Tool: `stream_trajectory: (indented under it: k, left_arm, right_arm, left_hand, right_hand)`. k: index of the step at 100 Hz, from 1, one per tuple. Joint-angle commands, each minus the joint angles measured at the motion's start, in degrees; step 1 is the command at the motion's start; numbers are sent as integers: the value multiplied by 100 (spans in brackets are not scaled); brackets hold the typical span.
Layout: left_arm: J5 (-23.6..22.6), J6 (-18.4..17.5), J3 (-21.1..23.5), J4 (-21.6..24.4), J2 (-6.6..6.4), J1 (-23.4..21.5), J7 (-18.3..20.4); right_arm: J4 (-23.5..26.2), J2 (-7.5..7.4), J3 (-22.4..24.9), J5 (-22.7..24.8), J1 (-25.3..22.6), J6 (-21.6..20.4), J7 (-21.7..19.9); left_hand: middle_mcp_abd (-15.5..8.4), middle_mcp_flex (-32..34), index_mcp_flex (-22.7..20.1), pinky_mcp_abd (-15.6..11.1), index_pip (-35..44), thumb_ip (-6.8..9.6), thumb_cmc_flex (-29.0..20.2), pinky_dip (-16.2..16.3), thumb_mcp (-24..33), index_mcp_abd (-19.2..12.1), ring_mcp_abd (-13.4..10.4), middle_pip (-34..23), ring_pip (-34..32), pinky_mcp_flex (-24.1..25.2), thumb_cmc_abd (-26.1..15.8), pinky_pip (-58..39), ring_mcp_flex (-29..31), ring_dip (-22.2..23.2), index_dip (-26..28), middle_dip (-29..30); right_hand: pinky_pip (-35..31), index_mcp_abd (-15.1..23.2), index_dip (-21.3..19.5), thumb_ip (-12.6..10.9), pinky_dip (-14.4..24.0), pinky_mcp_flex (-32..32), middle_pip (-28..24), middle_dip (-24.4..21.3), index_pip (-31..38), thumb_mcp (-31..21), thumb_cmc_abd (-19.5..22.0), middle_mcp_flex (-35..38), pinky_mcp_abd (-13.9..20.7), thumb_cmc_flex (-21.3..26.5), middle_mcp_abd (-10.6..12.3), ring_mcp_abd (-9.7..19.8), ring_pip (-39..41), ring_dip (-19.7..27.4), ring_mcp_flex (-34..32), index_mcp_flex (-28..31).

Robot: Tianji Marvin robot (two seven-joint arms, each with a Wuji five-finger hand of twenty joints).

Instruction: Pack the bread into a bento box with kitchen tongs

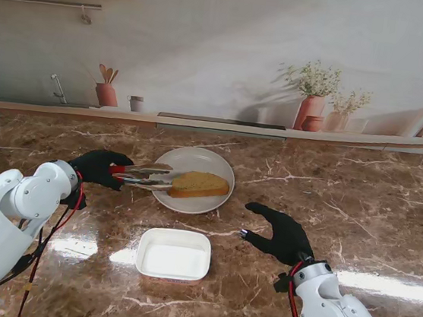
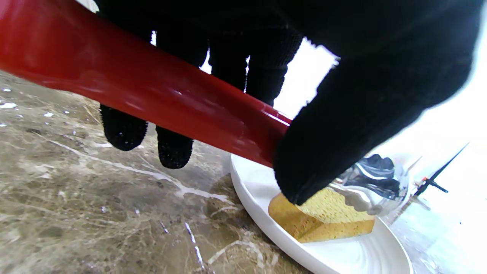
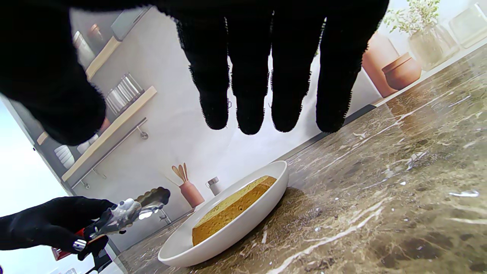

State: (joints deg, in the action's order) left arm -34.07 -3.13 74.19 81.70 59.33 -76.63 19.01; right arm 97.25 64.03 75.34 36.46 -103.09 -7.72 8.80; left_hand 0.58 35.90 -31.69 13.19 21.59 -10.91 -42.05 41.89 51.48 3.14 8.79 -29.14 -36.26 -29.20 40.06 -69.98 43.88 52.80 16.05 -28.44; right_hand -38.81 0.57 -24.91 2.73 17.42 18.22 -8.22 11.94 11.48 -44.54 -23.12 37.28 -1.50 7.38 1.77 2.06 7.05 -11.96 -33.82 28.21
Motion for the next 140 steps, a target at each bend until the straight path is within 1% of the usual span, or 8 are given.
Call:
stream_trajectory:
  k: [1,6,16,25,35,52,76,140]
  left_arm:
    - [7,-14,-98,-63,29,128,75]
    - [15,-14,-200,-124,25,223,112]
    - [46,-15,-411,-259,18,414,191]
    - [1,-45,-584,-415,28,566,144]
    - [42,-45,-746,-592,72,694,-40]
    - [-11,-131,-1030,-880,91,940,-138]
    - [75,-192,-1402,-1249,104,1280,-93]
    - [56,-39,-1737,-1389,145,1495,-175]
  right_arm:
    - [-41,18,23,-46,-53,0,-55]
    - [-44,19,35,-59,-59,-7,-53]
    - [-48,23,57,-89,-75,-20,-53]
    - [-50,28,69,-113,-93,-22,-41]
    - [-45,27,88,-120,-117,-26,-46]
    - [-36,32,119,-147,-150,-13,-43]
    - [-22,32,149,-184,-179,10,-70]
    - [-23,28,183,-230,-200,-3,-120]
  left_hand:
    - [49,-215,-104,-171,18,552,-271,150,392,-265,117,-40,-307,-84,-503,-429,266,114,-76,38]
    - [60,-238,-56,-199,-14,554,-277,174,397,-229,108,-54,-340,-111,-496,-443,286,142,-89,31]
    - [271,-400,37,-271,-319,561,-299,260,432,74,121,-96,-370,-108,-466,-416,256,223,-249,12]
    - [382,-589,119,-398,-716,491,-359,427,422,324,111,-158,-460,-141,-462,-412,262,510,-464,-5]
    - [414,-660,109,-451,-947,401,-492,490,391,407,135,-214,-429,-144,-401,-375,287,781,-595,-11]
    - [360,-693,108,-569,-1045,341,-571,573,366,350,110,-258,-417,-121,-355,-335,295,965,-651,-21]
    - [362,-738,162,-564,-1039,335,-577,750,352,377,121,-255,-436,-97,-389,-371,299,1088,-645,-15]
    - [350,-832,237,-607,-1174,329,-568,1049,373,397,91,-294,-501,-67,-368,-362,289,1204,-720,-31]
  right_hand:
    - [-35,137,36,-140,153,-44,0,90,8,57,90,64,-27,153,86,8,11,-94,-33,64]
    - [-32,138,36,-140,157,-45,-15,98,9,57,94,87,-25,150,90,6,11,-94,-32,66]
    - [-25,131,36,-140,164,-49,-23,108,10,56,91,88,-26,157,94,8,8,-94,-25,67]
    - [-21,129,36,-141,171,-50,-27,114,11,53,94,97,-30,159,88,8,5,-94,-14,70]
    - [-19,138,36,-140,178,-44,-29,119,14,52,92,108,-30,153,87,6,2,-93,-11,77]
    - [-9,134,35,-140,187,-48,-35,130,19,47,89,131,-25,160,90,6,2,-93,-10,88]
    - [-1,127,37,-139,201,-47,-62,157,24,38,89,192,-22,162,89,-7,1,-92,6,95]
    - [14,114,46,-134,225,-43,-115,255,33,12,93,329,-12,165,91,-19,-5,-86,34,115]
